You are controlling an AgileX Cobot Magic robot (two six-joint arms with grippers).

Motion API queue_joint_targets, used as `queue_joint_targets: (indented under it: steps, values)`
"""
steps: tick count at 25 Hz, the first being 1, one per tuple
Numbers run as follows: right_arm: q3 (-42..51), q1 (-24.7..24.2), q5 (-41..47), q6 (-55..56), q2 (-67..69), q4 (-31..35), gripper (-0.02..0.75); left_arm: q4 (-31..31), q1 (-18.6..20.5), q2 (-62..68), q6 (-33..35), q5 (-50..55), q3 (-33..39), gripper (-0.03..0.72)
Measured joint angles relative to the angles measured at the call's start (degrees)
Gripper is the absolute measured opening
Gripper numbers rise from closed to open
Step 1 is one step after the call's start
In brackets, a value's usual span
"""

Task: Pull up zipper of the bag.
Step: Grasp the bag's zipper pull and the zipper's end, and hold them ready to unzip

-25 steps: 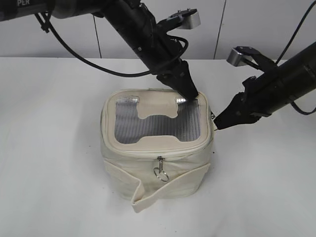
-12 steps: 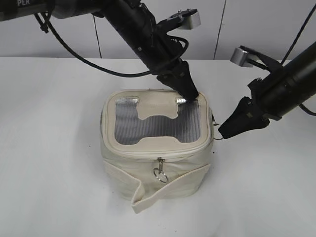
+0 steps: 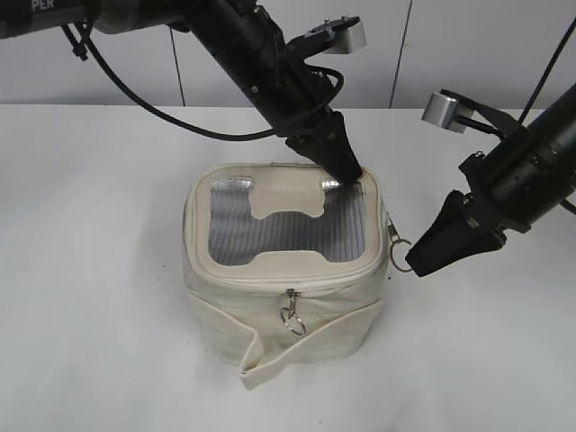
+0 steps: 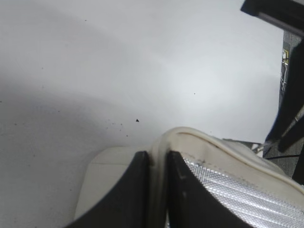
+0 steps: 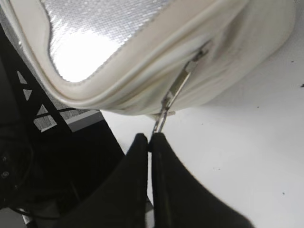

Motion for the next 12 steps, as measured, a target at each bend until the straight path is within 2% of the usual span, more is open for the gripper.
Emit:
queue_joint_targets:
  steps: [7,12]
  values:
    - [4.3,6.2,0.1,3.5,-5.8,-2.9,0.005,0.0,0.0,0.0,0.0,0.2,0.0,0.078]
    - [5.6,15.4,-1.6,6.8,-8.4,-4.6,0.005,0.0,0.0,0.0,0.0,0.2,0.0,0.078]
